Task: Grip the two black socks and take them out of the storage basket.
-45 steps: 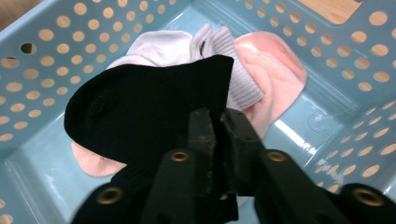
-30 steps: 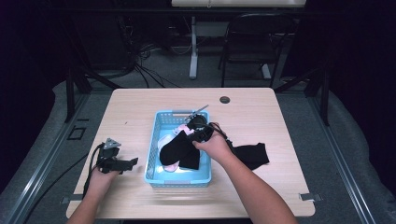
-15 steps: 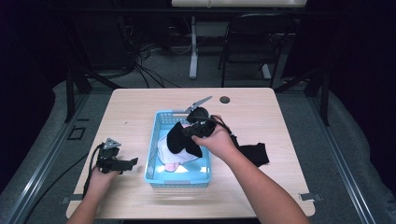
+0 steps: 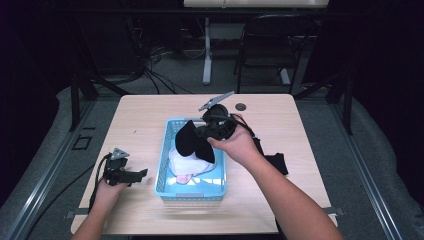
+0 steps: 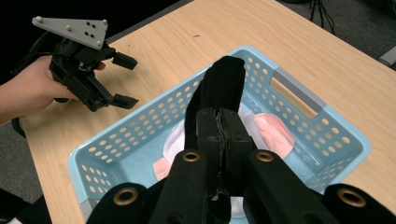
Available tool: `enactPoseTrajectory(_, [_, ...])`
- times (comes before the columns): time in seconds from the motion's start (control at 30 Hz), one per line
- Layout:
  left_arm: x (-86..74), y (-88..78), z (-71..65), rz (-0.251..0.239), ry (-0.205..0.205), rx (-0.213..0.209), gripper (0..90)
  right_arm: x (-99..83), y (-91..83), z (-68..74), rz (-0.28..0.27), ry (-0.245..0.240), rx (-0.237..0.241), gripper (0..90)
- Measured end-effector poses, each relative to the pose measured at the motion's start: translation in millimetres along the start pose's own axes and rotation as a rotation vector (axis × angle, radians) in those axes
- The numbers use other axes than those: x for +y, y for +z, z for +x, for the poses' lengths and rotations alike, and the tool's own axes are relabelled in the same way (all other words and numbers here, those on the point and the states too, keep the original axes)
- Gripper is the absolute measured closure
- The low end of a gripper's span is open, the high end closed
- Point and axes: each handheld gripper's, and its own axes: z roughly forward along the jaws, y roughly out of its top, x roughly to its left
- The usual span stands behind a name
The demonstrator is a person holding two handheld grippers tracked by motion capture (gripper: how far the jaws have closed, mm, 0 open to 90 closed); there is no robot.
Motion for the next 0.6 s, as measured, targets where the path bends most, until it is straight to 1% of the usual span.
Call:
enactPoseTrajectory(0.13, [-0.1,0.3,0.4,0.001,-0.008,0.002,4.2,-0.3,-4.7,-0.5,0.001,0.005,-0.003,88.6])
enactPoseTrajectory(0.33, [-0.4,0.5,0.7,-0.002,-0.01,0.008,4.2,-2.0,-11.1,-3.5,-0.006,0.007,-0.008,88.5])
enactPoseTrajectory(0.4, [-1.2,0.1,1.2,0.007,-0.001,0.012,4.2,-3.6,-19.8,-3.9,-0.008,0.004,-0.015,88.6])
enactPoseTrajectory(0.43, [-1.5,-0.2,1.2,0.008,-0.007,0.013,4.2,-4.2,-23.6,-4.5,-0.008,0.003,-0.015,88.6])
enactPoseTrajectory(0.53, [-1.5,-1.4,2.0,0.001,-0.009,0.015,4.2,-7.5,-34.8,-5.9,-0.015,0.003,-0.027,88.5])
enactPoseTrajectory(0.57, [-1.5,-1.4,2.0,0.001,-0.009,0.015,4.2,-7.5,-34.8,-5.9,-0.015,0.003,-0.027,88.5])
enactPoseTrajectory(0.6, [-1.8,-1.3,1.0,0.004,-0.007,0.015,4.2,-11.1,-42.0,-7.7,-0.025,0.005,-0.035,88.6])
